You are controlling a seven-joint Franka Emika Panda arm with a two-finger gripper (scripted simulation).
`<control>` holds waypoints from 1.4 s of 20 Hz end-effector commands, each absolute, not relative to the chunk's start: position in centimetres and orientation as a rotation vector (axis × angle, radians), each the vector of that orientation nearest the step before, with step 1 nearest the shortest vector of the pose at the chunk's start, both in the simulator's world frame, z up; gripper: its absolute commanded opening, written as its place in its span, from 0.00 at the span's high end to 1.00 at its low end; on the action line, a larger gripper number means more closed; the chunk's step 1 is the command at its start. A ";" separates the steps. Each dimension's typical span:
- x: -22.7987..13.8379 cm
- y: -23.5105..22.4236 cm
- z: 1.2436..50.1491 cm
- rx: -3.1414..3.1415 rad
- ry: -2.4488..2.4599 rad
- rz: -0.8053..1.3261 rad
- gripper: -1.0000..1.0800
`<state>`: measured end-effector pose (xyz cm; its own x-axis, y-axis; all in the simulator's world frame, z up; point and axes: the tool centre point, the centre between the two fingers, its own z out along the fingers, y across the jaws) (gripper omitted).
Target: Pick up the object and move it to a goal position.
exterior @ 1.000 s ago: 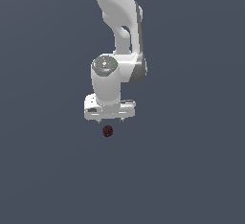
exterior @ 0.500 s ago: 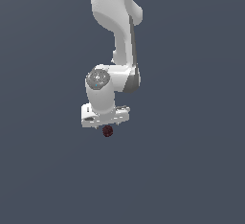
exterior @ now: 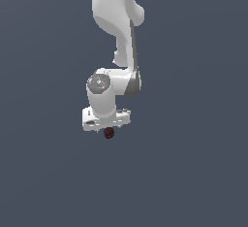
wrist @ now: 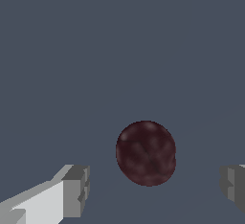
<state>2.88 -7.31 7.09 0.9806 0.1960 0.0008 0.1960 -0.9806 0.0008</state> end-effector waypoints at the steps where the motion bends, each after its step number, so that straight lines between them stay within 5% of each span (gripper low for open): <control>1: 2.8 -7.3 6.0 3.126 0.311 -0.001 0.04; 11: 2.9 -7.3 2.8 3.126 0.315 0.000 0.04; 12: 2.9 -7.3 2.8 3.126 0.315 0.000 1.00; 28: 2.5 -7.5 3.6 3.126 0.314 0.000 1.00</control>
